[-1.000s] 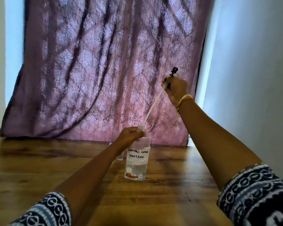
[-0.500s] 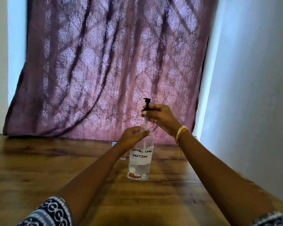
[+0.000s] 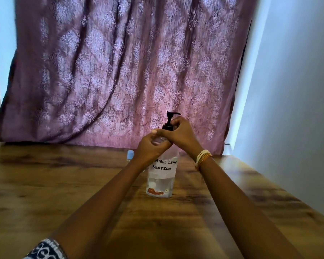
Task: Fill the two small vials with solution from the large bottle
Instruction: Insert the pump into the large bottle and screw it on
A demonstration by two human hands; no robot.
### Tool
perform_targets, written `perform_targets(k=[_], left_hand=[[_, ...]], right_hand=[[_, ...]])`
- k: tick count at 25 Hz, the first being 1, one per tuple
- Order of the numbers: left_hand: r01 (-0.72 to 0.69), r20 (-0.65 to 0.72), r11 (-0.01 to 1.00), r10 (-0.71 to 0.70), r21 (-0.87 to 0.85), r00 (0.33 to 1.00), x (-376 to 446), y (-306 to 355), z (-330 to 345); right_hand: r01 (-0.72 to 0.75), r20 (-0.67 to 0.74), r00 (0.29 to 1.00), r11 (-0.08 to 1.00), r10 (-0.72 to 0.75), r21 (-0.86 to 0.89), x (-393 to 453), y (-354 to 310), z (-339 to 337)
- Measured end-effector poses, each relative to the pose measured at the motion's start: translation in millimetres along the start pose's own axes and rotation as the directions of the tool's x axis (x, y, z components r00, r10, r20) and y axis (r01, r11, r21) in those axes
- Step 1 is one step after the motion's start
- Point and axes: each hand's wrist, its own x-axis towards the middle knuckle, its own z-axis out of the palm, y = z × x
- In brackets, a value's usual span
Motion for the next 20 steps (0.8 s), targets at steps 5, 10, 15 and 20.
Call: perform_targets(k=[5, 10, 15, 20], left_hand=[[-0.032, -0.062, 0.998, 0.03, -0.045, 0.998, -1, -9, 5], [-0.057, -0.028, 0.994, 0.054, -0.09, 0.998, -1, -10, 5], [-0.052, -0.053, 0.996, 0.048, -0.068, 0.997, -3, -11, 5], [-0.051, -0.037, 0.995, 0.048, -0.08, 0.998, -3, -11, 5]], right_hand=[[-0.114, 0.233, 0.972, 0.838, -0.016, 0.533, -1, 12, -12], [0.006, 0.018, 1.0, 0.964, -0.011, 0.266, -1, 12, -4], [-0.106, 0.341, 0.937, 0.877, -0.07, 0.469, 5, 12, -23], [0.027, 0.108, 0.992, 0.948, -0.064, 0.316, 4, 11, -11]])
